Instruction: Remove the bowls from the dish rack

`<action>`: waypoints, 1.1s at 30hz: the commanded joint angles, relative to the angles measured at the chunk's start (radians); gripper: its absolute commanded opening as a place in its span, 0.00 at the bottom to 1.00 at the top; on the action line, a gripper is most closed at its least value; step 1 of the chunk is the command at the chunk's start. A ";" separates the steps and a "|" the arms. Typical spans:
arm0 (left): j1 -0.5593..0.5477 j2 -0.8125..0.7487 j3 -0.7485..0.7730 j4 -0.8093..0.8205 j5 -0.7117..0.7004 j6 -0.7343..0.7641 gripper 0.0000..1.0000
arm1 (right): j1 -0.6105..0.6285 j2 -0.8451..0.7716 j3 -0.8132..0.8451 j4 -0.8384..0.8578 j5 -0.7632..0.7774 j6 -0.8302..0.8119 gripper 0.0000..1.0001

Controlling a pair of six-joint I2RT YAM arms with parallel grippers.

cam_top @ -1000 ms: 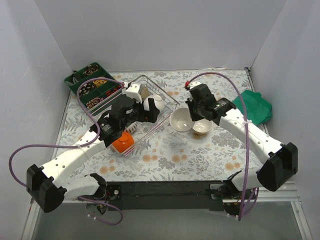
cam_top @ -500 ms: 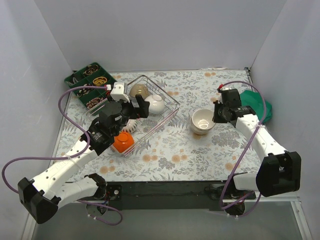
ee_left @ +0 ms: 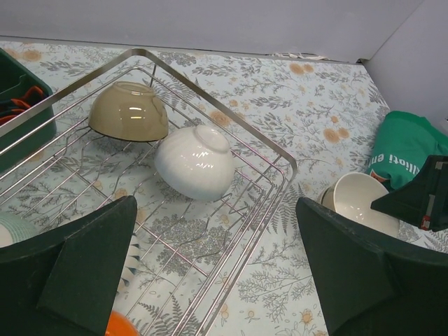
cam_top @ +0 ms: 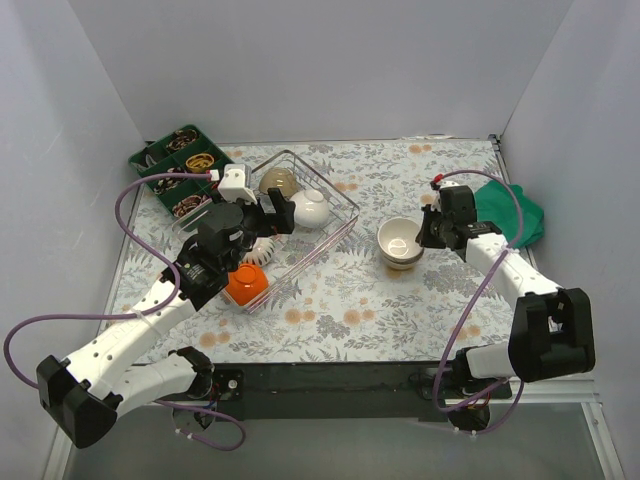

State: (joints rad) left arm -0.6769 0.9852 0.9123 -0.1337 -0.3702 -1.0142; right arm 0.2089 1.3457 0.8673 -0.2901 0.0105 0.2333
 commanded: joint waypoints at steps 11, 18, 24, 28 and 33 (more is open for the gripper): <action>0.016 -0.013 -0.012 0.017 -0.007 0.009 0.98 | -0.006 -0.003 -0.025 0.124 -0.076 -0.005 0.42; 0.020 -0.010 -0.013 0.017 -0.006 0.009 0.98 | -0.005 -0.056 -0.014 0.068 -0.014 -0.017 0.43; 0.020 -0.008 -0.013 0.019 -0.006 0.009 0.98 | -0.006 -0.088 -0.028 0.042 0.034 -0.015 0.24; 0.020 -0.010 -0.015 0.017 -0.006 0.011 0.98 | -0.005 -0.074 -0.047 0.042 0.039 -0.011 0.14; 0.022 -0.008 -0.015 0.019 -0.007 0.012 0.98 | -0.005 -0.059 -0.073 0.061 0.032 -0.006 0.12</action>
State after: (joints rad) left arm -0.6628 0.9859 0.9089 -0.1272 -0.3698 -1.0130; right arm 0.2031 1.2797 0.8192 -0.2352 0.0303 0.2291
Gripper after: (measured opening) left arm 0.982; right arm 0.126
